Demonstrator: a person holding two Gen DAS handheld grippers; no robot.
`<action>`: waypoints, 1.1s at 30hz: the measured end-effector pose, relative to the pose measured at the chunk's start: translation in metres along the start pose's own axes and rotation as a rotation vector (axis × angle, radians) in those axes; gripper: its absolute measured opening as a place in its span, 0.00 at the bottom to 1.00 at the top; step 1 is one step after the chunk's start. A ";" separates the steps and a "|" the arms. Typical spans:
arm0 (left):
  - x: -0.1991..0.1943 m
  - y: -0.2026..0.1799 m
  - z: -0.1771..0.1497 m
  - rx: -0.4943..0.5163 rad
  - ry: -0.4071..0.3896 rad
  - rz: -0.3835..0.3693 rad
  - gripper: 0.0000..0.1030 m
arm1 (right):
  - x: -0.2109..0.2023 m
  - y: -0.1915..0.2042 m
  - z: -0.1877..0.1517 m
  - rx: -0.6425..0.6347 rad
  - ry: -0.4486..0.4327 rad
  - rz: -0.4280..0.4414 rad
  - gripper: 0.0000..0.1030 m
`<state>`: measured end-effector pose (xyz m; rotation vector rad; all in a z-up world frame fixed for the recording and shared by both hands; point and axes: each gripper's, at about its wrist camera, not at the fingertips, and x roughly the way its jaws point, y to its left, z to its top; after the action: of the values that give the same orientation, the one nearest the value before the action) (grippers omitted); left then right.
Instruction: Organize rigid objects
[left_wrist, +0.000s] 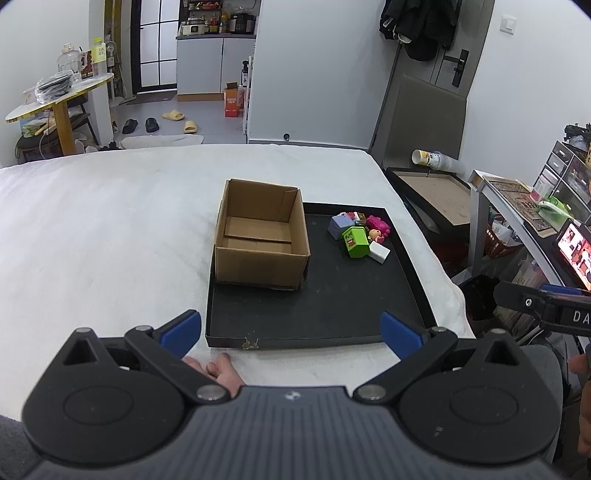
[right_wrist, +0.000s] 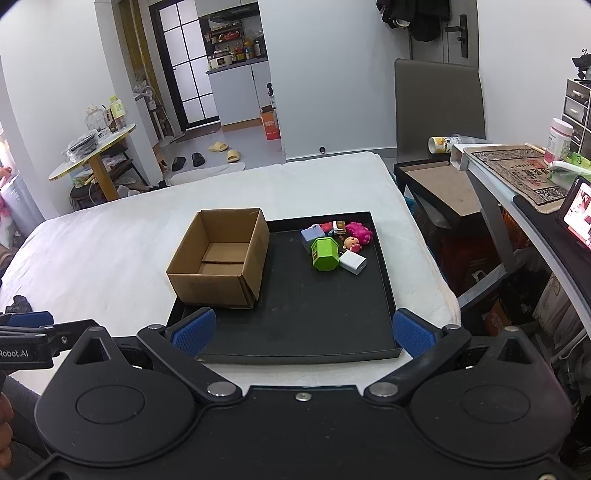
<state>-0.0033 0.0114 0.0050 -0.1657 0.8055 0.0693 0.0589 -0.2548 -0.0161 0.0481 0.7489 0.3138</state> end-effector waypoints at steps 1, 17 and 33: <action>0.000 0.000 0.000 -0.001 0.001 0.000 1.00 | 0.000 0.000 -0.001 -0.001 0.000 -0.001 1.00; 0.000 0.000 -0.001 0.001 0.000 -0.004 1.00 | 0.000 0.001 -0.001 -0.003 -0.002 -0.006 1.00; 0.001 -0.001 0.000 0.000 0.002 -0.007 1.00 | 0.000 0.000 0.001 -0.005 -0.003 -0.009 1.00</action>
<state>-0.0025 0.0104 0.0040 -0.1685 0.8068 0.0624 0.0595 -0.2541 -0.0158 0.0409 0.7450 0.3068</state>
